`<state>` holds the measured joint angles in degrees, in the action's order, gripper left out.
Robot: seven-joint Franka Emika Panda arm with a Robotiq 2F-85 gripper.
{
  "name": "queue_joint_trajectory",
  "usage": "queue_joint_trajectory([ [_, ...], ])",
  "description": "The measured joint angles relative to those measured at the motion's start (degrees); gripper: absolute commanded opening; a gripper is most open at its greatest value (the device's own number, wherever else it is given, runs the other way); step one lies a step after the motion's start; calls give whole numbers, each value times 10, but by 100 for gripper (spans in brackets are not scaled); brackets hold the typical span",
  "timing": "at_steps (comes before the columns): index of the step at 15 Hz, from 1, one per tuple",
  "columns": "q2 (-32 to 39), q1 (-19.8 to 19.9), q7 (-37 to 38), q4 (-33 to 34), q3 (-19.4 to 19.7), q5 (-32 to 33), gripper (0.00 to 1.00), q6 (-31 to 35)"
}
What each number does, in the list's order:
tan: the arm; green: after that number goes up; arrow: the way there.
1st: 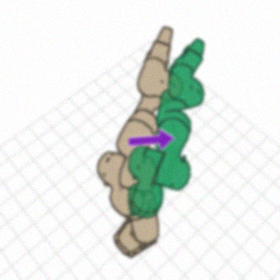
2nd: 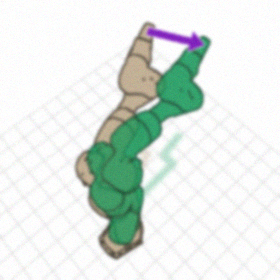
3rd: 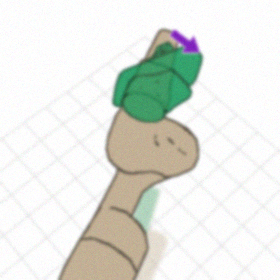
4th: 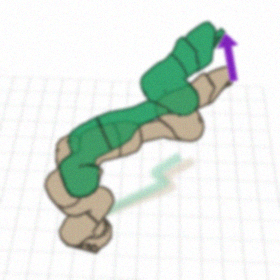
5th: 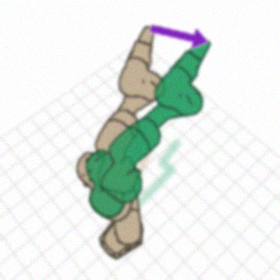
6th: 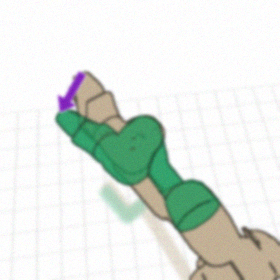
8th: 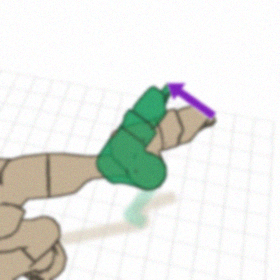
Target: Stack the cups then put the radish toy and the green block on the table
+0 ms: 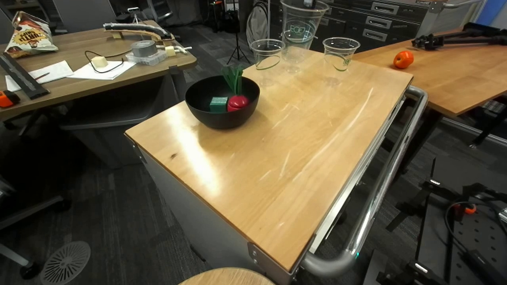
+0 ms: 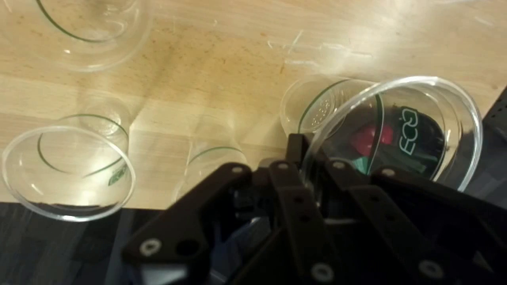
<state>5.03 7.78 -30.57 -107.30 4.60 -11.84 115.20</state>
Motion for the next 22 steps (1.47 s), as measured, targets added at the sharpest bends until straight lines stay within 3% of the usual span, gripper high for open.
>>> queue_joint_trajectory([
  [3, -6, -1, -9, 32, -2, -35, 1, 4],
  [9, 19, -16, 20, 128, -7, -29, 1, 4],
  [16, 92, -15, 115, 222, -1, 89, 1, -20],
  [22, 141, -3, 119, 260, 0, 96, 1, -46],
])
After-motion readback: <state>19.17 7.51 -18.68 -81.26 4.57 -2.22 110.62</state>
